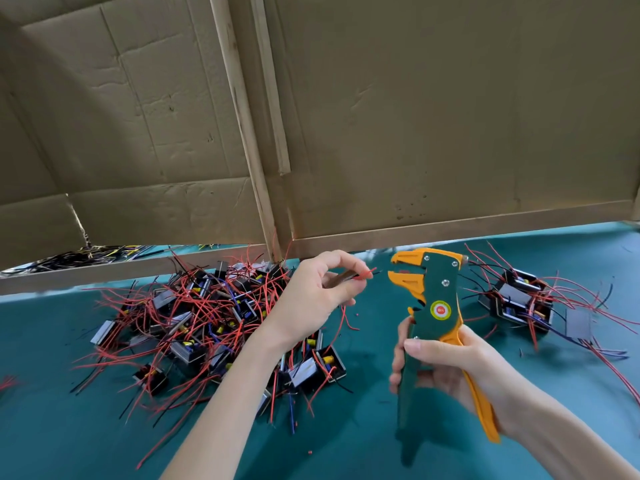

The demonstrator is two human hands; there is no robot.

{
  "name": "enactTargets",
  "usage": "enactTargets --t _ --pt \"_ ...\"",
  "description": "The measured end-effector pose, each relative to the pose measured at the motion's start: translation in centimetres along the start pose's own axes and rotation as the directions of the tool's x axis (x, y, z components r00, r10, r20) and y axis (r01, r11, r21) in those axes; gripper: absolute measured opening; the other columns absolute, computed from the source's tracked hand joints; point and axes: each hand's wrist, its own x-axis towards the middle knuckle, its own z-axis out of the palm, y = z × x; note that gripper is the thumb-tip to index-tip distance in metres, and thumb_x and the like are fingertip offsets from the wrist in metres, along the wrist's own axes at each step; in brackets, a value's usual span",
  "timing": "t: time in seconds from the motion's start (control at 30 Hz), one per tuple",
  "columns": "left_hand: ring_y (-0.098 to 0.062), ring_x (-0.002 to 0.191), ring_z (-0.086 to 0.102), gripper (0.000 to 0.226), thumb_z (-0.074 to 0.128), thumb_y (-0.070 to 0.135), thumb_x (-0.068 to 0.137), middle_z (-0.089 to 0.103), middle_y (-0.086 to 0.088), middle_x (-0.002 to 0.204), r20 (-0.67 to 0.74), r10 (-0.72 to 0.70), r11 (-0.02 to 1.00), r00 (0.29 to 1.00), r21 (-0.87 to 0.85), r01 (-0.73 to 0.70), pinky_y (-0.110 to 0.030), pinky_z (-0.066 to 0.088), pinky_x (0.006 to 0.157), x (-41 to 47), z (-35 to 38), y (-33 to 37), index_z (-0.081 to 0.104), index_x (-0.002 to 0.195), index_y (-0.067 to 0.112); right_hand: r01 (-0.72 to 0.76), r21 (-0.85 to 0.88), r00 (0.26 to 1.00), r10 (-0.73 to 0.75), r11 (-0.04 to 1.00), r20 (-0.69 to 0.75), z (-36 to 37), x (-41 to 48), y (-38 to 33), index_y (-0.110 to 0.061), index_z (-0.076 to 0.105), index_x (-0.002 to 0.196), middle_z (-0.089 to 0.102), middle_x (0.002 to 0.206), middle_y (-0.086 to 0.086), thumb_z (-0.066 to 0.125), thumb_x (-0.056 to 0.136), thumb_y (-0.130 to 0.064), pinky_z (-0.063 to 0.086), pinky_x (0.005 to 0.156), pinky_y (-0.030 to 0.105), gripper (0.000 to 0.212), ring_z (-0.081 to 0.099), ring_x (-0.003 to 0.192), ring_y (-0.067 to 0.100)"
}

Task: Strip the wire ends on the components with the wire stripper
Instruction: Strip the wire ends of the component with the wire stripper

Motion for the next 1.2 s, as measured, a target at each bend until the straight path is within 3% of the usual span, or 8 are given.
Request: enactTargets --t 0.13,0.23,0.33,0.6,0.77,0.97,1.1,1.2 --pt "-0.025 0.082 0.063 0.013 0.069 0.016 0.086 0.067 -0.004 0.108 0.029 0.014 1.000 0.999 0.000 -0.014 -0.029 0.052 0.074 -0.2 0.0 0.0 0.071 0.087 0.028 -0.036 -0.045 0.999 0.037 0.998 0.029 -0.1 0.2 0.6 -0.007 0.069 0.085 0.064 0.079 0.024 0.090 0.063 -0.027 0.054 0.075 0.052 0.037 0.064 0.073 0.040" --pt "-0.038 0.093 0.063 0.006 0.067 0.024 0.086 0.067 -0.004 0.110 0.024 0.008 1.000 1.000 0.006 -0.009 -0.039 0.055 0.079 -0.2 -0.1 -0.1 0.071 0.088 0.026 -0.058 -0.057 0.998 0.060 0.997 0.032 -0.2 0.3 0.5 -0.007 0.068 0.086 0.064 0.080 0.024 0.090 0.063 -0.026 0.054 0.076 0.052 0.037 0.065 0.074 0.041" --pt "-0.040 0.093 0.062 0.005 0.067 0.027 0.083 0.067 -0.001 0.107 0.028 0.014 1.000 1.000 0.009 -0.014 -0.036 0.054 0.078 -0.2 -0.1 0.0 0.071 0.084 0.030 -0.062 -0.061 0.998 0.064 0.996 0.027 -0.2 0.3 0.4 -0.007 0.069 0.085 0.064 0.079 0.024 0.091 0.062 -0.026 0.055 0.075 0.051 0.037 0.065 0.074 0.041" --pt "-0.025 0.076 0.065 0.007 0.068 0.031 0.084 0.069 -0.002 0.098 0.067 0.008 0.990 0.998 0.138 -0.017 -0.048 0.053 0.084 -0.2 -0.3 0.1 0.069 0.086 0.025 -0.072 -0.062 0.996 0.075 0.996 0.050 -0.2 0.1 0.4 -0.006 0.068 0.084 0.063 0.078 0.026 0.091 0.061 -0.024 0.054 0.073 0.051 0.038 0.064 0.072 0.041" --pt "-0.012 0.067 0.059 0.004 0.068 0.023 0.088 0.069 -0.008 0.091 0.091 -0.001 0.980 0.996 0.198 -0.017 -0.030 0.051 0.075 -0.2 -0.6 0.2 0.069 0.086 0.020 -0.079 -0.085 0.995 0.083 0.993 0.046 -0.3 0.1 0.5 -0.005 0.068 0.086 0.062 0.077 0.027 0.091 0.063 -0.024 0.055 0.072 0.051 0.037 0.064 0.071 0.040" --pt "-0.025 0.075 0.062 0.005 0.069 0.027 0.087 0.070 -0.004 0.088 0.129 -0.016 0.975 0.991 0.222 -0.013 -0.033 0.051 0.075 -0.4 -1.2 0.6 0.069 0.084 0.022 -0.090 -0.139 0.995 0.093 0.986 0.020 -0.1 -0.3 0.5 -0.009 0.067 0.076 0.059 0.067 0.022 0.092 0.059 -0.034 0.054 0.062 0.043 0.040 0.060 0.060 0.035" --pt "-0.014 0.068 0.060 0.007 0.069 0.026 0.087 0.069 0.004 0.080 0.138 -0.042 0.973 0.990 0.230 0.009 -0.024 0.049 0.069 -0.3 -1.2 0.6 0.070 0.085 0.020 -0.075 -0.189 0.986 0.045 0.979 -0.159 1.0 -0.3 1.2 -0.013 0.058 0.062 0.050 0.052 0.017 0.086 0.054 -0.039 0.046 0.044 0.032 0.039 0.048 0.041 0.026" --pt "-0.010 0.063 0.058 0.015 0.065 0.028 0.090 0.067 0.008 0.078 0.147 -0.064 0.966 0.987 0.258 0.024 -0.017 0.047 0.066 -0.3 -0.7 0.6 0.070 0.091 0.013 -0.110 -0.172 0.968 0.066 0.979 -0.241 1.2 -0.1 1.6 -0.015 0.057 0.060 0.046 0.051 0.016 0.085 0.048 -0.042 0.043 0.042 0.029 0.042 0.045 0.039 0.025"
